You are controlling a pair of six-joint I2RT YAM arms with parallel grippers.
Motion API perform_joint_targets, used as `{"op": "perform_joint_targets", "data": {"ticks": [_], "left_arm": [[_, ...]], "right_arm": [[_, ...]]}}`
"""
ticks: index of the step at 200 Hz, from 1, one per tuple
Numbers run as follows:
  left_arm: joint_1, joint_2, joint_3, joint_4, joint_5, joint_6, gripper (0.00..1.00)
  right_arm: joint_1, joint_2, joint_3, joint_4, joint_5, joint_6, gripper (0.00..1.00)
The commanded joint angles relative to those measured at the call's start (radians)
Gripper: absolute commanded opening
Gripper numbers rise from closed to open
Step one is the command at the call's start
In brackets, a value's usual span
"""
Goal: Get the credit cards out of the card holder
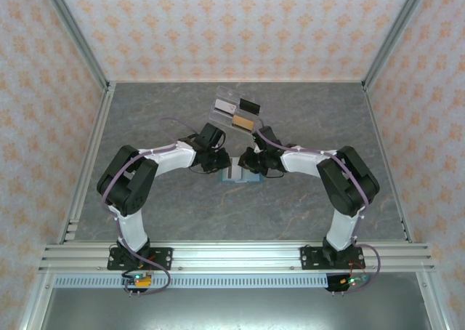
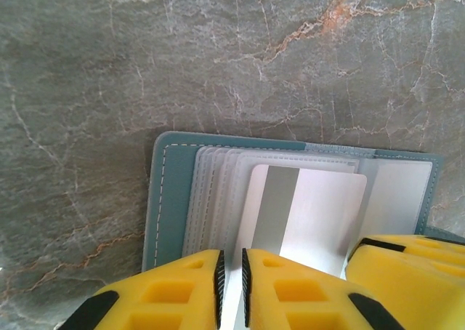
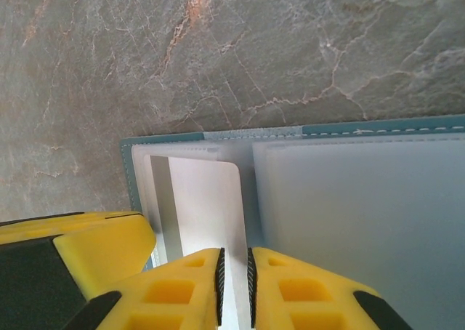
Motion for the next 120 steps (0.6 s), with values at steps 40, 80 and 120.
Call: {"op": "perform_joint_targets", "data": {"ticks": [40,80,120], "left_arm": [[-0.008,0.019,-0.007,-0.030,-0.041,-0.002,0.17],[-0.008,0.021,-0.008,-0.028,-0.038,-0.005,0.16],[-0.008,0.024,-0.008,-0.023,-0.027,-0.007,0.15]], "right_arm": [[-0.008,0.023,-0.017,0.022,-0.010,-0.011,0.19],[-0.011,0.015,-0.040,0.096,-0.057,-0.009,0.15],[-0.024,0.002,-0.059,0.142,-0.089,-0.016,0.11]]}}
